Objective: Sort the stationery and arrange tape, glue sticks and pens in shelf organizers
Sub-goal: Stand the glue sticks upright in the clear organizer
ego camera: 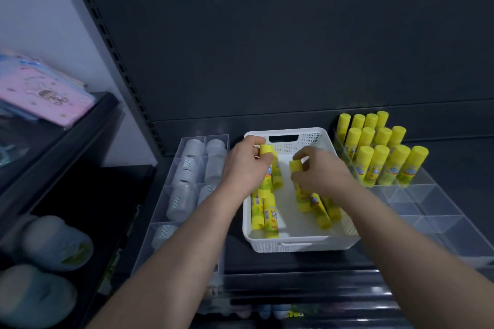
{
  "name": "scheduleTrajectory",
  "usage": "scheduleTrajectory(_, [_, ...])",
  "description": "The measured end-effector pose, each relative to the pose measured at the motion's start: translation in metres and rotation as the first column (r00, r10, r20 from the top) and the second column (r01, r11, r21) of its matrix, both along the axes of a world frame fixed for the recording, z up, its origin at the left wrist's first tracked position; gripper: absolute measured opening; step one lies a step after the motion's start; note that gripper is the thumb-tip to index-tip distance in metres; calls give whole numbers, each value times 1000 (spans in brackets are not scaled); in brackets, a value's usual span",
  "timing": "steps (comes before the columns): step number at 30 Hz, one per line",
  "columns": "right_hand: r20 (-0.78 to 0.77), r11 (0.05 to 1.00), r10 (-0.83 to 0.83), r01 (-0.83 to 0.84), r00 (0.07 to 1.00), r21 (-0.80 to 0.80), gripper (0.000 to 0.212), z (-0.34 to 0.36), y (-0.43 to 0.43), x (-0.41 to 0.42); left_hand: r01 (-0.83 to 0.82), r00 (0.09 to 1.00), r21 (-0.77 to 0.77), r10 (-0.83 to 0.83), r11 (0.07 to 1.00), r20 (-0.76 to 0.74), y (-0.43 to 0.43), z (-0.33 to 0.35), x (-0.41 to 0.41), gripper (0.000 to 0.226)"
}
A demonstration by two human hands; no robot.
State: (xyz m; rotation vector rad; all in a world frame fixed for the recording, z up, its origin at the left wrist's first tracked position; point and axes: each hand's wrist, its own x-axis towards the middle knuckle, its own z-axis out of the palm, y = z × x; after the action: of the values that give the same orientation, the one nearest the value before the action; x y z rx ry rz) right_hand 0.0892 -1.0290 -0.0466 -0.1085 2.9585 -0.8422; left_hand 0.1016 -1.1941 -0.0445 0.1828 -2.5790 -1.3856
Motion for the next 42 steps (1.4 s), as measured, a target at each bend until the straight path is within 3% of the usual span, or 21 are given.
scheduleTrajectory(8, [-268,932,-229,132,936,-338,18,54,75,47,143,985,221,-117,965,-129,61,34,5,20])
scheduleTrajectory(14, [-360,922,-310,185,880,-341,18,66,147,75,257,960,213,-223,943,-170,140,36,18,25])
scheduleTrajectory(24, [-379,957,-188,83,906,-276,24,49,183,81,274,956,-198,-289,941,-51,177,2,36,31])
scheduleTrajectory(31, [-390,993,-1,-45,921,-110,30,37,171,68,173,964,-229,-213,958,-161,173,8,41,36])
scheduleTrajectory(36, [-307,994,102,-87,946,61,35,21,164,61,80,974,-215,-122,973,-191,158,15,51,29])
scheduleTrajectory(39, [-259,988,105,-72,960,136,36,12,164,60,10,981,-202,-49,979,-190,143,17,56,31])
scheduleTrajectory(42, [-307,985,77,-25,948,171,43,14,165,61,-63,986,-201,29,978,-165,125,16,58,31])
